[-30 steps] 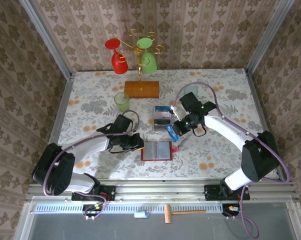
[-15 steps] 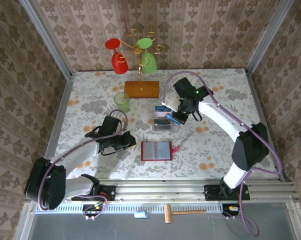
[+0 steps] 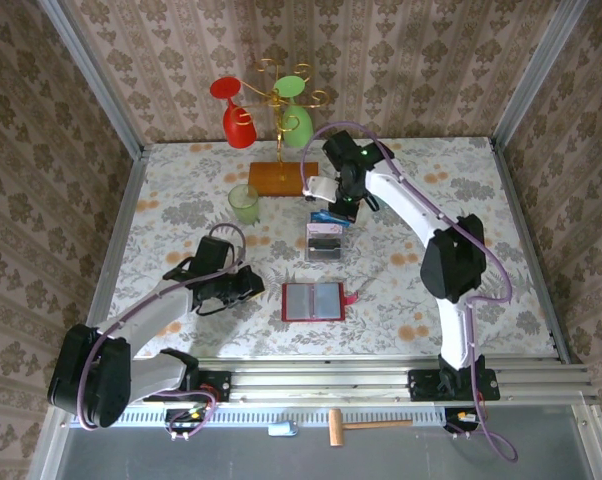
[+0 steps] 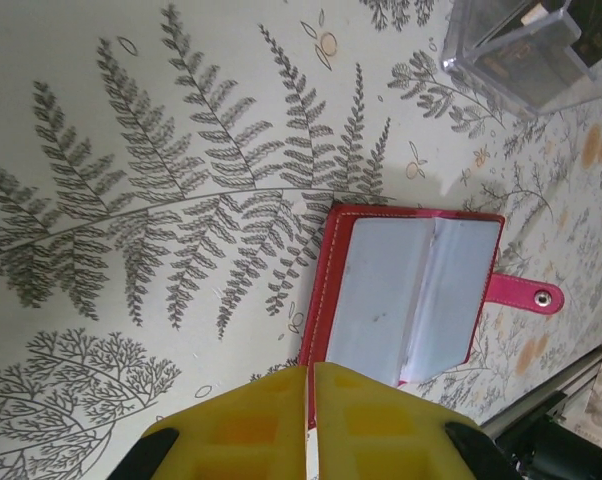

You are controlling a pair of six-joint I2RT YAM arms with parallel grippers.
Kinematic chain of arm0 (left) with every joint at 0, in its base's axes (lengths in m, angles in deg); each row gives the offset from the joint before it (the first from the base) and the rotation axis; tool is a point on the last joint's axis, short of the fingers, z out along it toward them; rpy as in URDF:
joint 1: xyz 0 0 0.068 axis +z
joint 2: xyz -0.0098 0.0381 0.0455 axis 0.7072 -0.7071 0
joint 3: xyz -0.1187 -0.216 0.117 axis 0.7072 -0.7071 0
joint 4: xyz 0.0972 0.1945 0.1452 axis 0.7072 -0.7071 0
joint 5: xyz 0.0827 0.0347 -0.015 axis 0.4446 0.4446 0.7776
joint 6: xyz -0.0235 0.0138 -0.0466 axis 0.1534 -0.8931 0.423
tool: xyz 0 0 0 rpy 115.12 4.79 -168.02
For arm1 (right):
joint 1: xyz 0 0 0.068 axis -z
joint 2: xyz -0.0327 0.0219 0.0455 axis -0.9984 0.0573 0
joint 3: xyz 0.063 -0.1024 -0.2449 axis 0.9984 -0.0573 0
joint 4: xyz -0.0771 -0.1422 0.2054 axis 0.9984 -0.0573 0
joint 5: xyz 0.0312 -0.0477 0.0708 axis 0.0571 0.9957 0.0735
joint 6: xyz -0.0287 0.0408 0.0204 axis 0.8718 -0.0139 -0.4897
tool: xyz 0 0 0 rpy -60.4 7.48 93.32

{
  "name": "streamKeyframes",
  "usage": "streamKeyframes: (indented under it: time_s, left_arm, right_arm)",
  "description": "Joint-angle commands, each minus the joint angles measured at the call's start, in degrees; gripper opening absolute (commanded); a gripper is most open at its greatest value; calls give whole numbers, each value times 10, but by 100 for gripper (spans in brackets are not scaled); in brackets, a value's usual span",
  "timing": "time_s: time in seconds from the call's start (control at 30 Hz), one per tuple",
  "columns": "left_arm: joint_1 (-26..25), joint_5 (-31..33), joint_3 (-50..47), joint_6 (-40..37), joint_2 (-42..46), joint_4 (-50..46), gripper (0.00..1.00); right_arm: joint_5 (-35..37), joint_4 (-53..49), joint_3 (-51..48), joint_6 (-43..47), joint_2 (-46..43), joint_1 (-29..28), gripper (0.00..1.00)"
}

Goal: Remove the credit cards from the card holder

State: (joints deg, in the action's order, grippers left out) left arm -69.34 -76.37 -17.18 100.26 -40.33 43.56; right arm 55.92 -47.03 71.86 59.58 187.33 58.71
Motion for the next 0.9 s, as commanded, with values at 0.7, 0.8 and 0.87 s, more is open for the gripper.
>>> streamKeyframes:
  time_s: [0.7, 0.8, 0.87]
  left_arm:
    - [27, -15, -1, -8, -7, -16, 11]
    - [28, -15, -2, -9, -8, -17, 11]
    - [30, -16, -1, -10, -10, -16, 11]
  right_arm:
    - [11, -124, 240, 64, 191, -3, 0]
    - [7, -130, 238, 66, 198, -2, 0]
    - [12, -130, 237, 65, 200, -2, 2]
